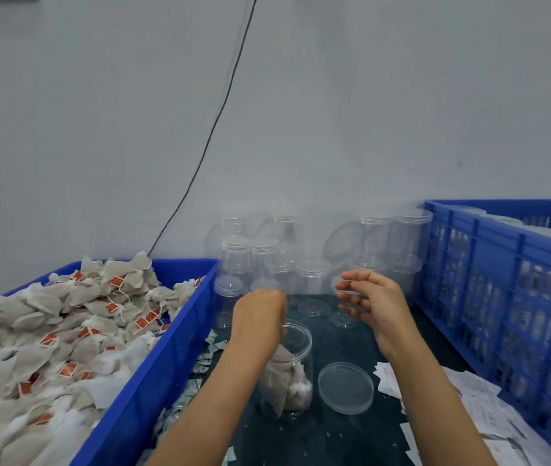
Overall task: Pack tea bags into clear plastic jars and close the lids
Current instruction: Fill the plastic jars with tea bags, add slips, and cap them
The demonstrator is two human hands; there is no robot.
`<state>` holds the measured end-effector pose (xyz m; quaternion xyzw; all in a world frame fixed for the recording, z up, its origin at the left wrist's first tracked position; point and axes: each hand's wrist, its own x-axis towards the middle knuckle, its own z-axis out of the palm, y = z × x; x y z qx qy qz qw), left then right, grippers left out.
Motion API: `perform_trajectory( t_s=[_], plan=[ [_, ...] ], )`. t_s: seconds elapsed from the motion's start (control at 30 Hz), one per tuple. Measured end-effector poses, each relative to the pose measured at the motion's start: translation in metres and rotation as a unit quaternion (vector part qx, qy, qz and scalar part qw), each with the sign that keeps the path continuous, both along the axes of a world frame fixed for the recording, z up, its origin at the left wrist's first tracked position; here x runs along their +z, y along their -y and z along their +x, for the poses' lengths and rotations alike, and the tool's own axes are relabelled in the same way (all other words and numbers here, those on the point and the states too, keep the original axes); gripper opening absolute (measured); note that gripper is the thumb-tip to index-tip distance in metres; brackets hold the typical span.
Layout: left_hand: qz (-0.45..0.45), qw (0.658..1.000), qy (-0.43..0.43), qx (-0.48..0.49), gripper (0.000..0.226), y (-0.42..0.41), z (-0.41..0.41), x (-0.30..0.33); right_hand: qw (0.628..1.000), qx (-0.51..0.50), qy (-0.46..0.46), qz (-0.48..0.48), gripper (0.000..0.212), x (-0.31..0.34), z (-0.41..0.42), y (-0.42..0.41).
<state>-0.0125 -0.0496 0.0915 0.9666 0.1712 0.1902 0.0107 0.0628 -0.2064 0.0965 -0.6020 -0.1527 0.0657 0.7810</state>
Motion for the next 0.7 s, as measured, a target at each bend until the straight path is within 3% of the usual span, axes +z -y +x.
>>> perform_trajectory(
  t_s=[0.1,0.2,0.37,0.5,0.6,0.7],
  plan=[
    [0.029,0.996,-0.083,-0.014,0.017,0.002,0.011,-0.007,1.000,-0.002,0.019,-0.022,0.023,-0.002,-0.001,-0.004],
    [-0.042,0.991,-0.118,-0.040,0.016,0.001,0.016,-0.005,0.999,-0.002,0.036,-0.041,0.024,-0.002,-0.001,-0.006],
    [-0.134,0.980,-0.080,-0.127,0.024,-0.006,0.001,-0.002,0.997,0.010,0.038,-0.067,0.023,-0.002,0.003,-0.001],
    [-0.202,0.966,0.038,-0.155,0.038,-0.012,-0.019,0.001,0.992,0.021,0.033,-0.119,0.021,-0.003,0.011,0.009],
    [-0.219,0.946,0.186,-0.151,0.026,-0.013,-0.032,-0.016,0.987,0.017,0.021,-0.158,0.021,-0.005,0.019,0.021],
    [-0.291,0.912,0.250,-0.146,0.014,-0.010,-0.039,-0.048,0.981,-0.034,0.012,-0.193,0.022,-0.021,0.029,0.031]
  ],
)
